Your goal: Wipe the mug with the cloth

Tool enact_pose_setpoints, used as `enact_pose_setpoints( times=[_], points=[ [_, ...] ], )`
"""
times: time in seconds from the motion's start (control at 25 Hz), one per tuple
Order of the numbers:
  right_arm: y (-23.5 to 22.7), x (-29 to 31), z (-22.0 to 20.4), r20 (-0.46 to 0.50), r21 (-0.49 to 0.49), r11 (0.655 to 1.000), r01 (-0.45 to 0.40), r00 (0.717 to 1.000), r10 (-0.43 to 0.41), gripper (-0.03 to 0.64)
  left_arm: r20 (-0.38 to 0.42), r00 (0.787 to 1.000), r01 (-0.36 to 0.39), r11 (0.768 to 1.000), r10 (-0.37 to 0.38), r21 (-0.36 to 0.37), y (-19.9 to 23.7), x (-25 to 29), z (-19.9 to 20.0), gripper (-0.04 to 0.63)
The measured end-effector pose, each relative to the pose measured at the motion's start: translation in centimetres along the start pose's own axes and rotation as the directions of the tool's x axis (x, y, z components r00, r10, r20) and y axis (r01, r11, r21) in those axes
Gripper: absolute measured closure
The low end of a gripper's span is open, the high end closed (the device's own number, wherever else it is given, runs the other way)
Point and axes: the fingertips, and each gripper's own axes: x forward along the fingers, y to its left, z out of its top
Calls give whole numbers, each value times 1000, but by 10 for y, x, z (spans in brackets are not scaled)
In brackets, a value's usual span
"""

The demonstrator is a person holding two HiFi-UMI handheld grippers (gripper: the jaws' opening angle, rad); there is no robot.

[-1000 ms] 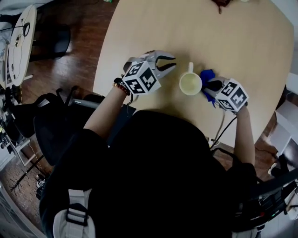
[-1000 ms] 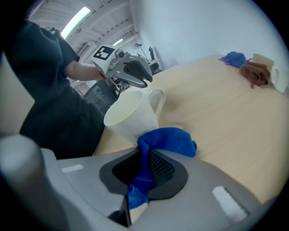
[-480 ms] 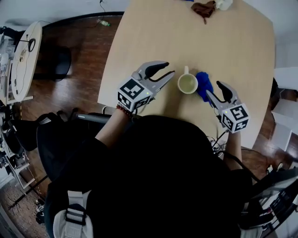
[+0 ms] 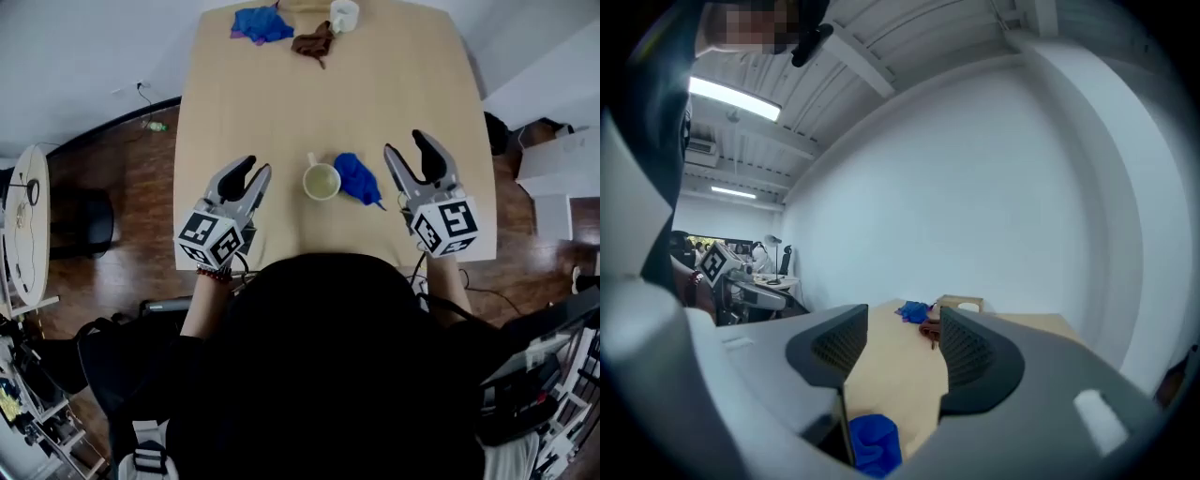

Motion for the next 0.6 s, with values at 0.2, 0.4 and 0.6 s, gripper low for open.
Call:
enact_pose_setpoints(
  times=[0.2,0.4,0.6],
  points=[
    [20,1,-6,-13,39,999,-21,1000,21,383,-63,998,9,992,-1,127,-22,-12,-2,465],
    [8,-5,-17,-54,40,999,-27,998,29,383,-30,999,27,996,-25,85,-38,17,4,465],
    [0,-12,-26,-91,27,998,62,994,-60,383,-29,999,28,995,-25,91,-28,8,13,465]
  ],
)
